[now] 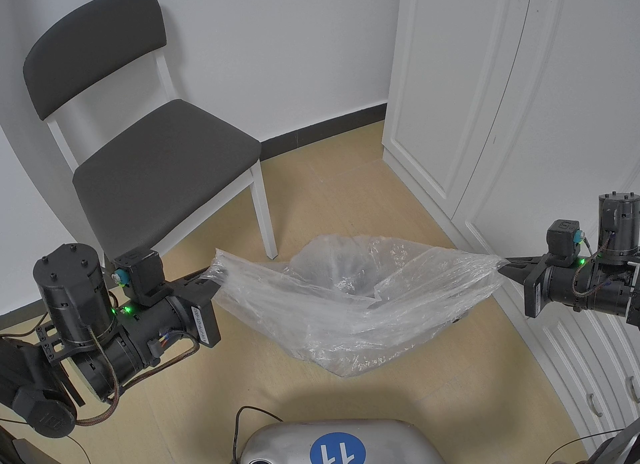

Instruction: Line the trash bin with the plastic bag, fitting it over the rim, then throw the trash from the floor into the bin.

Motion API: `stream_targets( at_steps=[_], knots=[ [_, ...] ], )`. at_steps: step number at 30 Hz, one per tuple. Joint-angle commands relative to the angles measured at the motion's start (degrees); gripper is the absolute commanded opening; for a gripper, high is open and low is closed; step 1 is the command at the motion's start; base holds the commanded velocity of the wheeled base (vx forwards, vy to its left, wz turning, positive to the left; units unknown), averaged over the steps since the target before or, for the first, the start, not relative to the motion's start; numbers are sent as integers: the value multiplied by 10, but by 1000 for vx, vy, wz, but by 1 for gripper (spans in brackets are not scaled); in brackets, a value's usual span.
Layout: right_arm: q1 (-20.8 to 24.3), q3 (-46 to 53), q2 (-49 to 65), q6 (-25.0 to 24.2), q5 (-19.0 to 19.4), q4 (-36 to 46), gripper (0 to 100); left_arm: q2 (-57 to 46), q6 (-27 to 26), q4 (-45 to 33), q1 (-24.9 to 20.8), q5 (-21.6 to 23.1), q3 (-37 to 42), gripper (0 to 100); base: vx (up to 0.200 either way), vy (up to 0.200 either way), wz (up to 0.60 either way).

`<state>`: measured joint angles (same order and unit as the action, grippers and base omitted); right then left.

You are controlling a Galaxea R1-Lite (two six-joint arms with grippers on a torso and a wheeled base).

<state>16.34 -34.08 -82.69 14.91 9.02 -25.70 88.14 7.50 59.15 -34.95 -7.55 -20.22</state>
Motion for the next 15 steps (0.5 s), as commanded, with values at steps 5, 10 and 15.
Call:
stream_targets(
  at_steps=[5,10,15],
  knots=[
    [7,1,-15,-4,-1,-28,0,5,10,4,-10,0,-1,0,0,0,0],
    [19,3,-33,-28,-7,-63,0,13,23,5,-19,0,-7,0,0,0,0],
    [35,3,-43,-48,-35,-88,0,27,23,18,-21,-1,-7,0,0,0,0]
  ],
)
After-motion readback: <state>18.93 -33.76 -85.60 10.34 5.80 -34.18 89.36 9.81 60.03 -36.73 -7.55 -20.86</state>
